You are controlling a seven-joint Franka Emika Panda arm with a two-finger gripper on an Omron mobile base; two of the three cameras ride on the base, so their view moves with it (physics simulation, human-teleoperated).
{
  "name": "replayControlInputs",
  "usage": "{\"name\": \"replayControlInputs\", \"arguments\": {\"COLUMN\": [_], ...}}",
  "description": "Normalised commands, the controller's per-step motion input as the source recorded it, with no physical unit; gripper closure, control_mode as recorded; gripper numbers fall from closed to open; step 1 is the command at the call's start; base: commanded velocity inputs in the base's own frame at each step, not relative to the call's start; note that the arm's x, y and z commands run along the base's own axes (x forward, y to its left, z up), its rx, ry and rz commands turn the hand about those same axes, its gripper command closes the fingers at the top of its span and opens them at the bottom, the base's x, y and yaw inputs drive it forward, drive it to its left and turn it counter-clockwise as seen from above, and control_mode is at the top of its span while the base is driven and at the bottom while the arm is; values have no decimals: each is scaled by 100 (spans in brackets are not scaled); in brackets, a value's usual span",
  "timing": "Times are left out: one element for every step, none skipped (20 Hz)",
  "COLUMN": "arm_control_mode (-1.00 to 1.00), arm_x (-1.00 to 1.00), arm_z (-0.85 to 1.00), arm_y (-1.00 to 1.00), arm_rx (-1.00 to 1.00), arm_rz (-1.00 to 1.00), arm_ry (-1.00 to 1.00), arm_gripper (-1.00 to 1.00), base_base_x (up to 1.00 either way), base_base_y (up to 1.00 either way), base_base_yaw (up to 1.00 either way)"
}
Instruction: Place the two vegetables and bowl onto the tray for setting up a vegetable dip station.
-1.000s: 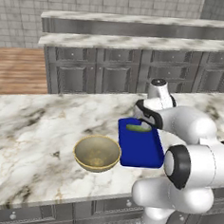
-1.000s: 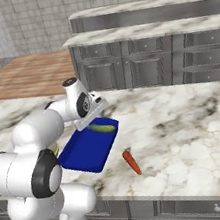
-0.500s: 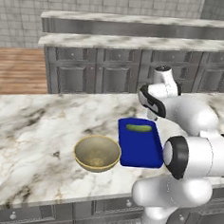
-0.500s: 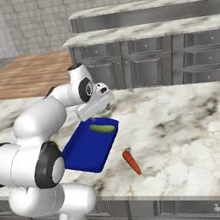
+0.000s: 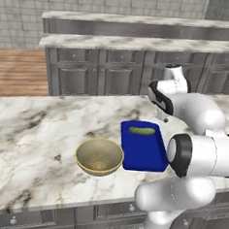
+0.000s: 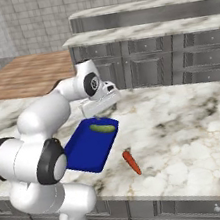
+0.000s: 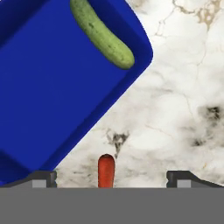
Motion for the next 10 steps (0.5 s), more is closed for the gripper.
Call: {"name": "replayControlInputs", "arguments": {"arm_control_mode": [-100,-100,-100,-100,-100,-100,-100,-100,-100,-100], "arm_x": [-21,-24,-29,-29,-30,-30,-38,-34,-31,-34], "arm_z": [0,0,0,0,0,0,0,0,0,0], "arm_y": [-19,-20,-20,-21,-19,-19,-11,-8,-2,-1], "arm_rx": [0,0,1,0,0,1,2,2,1,3], "arm_rz": [-12,-10,-10,-9,-9,-9,-9,-9,-10,-11], "arm_ry": [0,0,0,0,0,0,0,0,0,0], "arm_gripper": [-100,-100,-100,-100,-100,-100,-100,-100,-100,-100], "base_base_x": [0,0,0,0,0,0,0,0,0,0], "base_base_y": [0,0,0,0,0,0,0,0,0,0], "base_base_yaw": [0,0,0,0,0,0,0,0,0,0]}}
